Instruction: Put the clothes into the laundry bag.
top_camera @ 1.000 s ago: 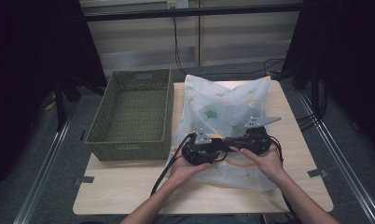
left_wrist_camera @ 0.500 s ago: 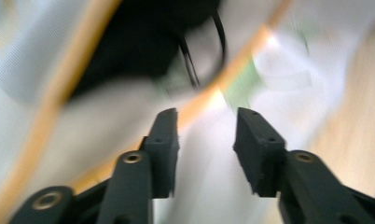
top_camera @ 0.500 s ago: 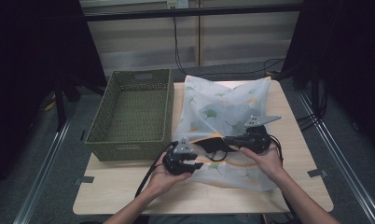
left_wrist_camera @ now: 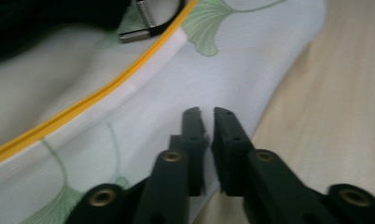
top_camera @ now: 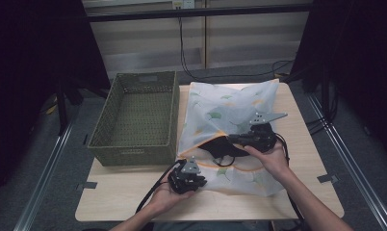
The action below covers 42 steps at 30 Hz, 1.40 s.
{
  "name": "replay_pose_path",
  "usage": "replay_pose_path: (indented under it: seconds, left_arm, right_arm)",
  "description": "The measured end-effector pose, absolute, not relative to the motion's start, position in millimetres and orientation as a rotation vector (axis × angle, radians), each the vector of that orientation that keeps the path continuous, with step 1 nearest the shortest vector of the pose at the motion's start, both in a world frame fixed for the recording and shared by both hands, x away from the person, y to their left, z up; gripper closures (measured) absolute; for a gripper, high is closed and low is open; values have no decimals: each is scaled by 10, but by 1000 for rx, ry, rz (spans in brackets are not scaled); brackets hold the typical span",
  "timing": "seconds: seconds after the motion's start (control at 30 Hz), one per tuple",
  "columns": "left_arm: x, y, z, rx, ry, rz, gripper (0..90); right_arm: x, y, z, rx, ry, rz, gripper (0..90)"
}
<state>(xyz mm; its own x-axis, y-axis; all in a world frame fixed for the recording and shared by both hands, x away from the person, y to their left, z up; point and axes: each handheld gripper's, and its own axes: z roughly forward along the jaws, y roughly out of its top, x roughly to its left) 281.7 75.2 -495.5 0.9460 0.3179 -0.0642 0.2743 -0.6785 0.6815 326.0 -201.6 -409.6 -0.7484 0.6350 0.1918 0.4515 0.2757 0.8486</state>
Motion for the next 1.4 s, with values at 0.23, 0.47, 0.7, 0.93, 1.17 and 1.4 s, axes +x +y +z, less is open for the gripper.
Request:
replay_pose_path:
  seconds: [0.23, 0.47, 0.7, 0.93, 1.17, 1.4]
  left_arm:
    - [2771, 703, -4971, 2326, 443, 52, 846]
    - [2759, 619, -4956, 2360, 407, 78, 848]
    - [2743, 606, -4982, 2302, 474, 49, 848]
    - [2782, 687, -4948, 2323, 460, 43, 781]
    - [2918, 1024, -4854, 2313, 578, 139, 803]
    - [3016, 1309, -4944, 2319, 672, 222, 753]
  right_arm:
    - [3164, -2070, -3698, 927, 2263, 1559, 900]
    - [2906, -2082, -3694, 886, 2285, 1596, 900]
    - [2760, -1999, -4124, 914, 2450, 1484, 900]
    - [2836, -2025, -4499, 982, 2560, 1366, 900]
    - [2920, -2050, -4728, 1012, 2659, 1247, 899]
    - [2887, -2047, -4810, 1022, 2701, 1117, 897]
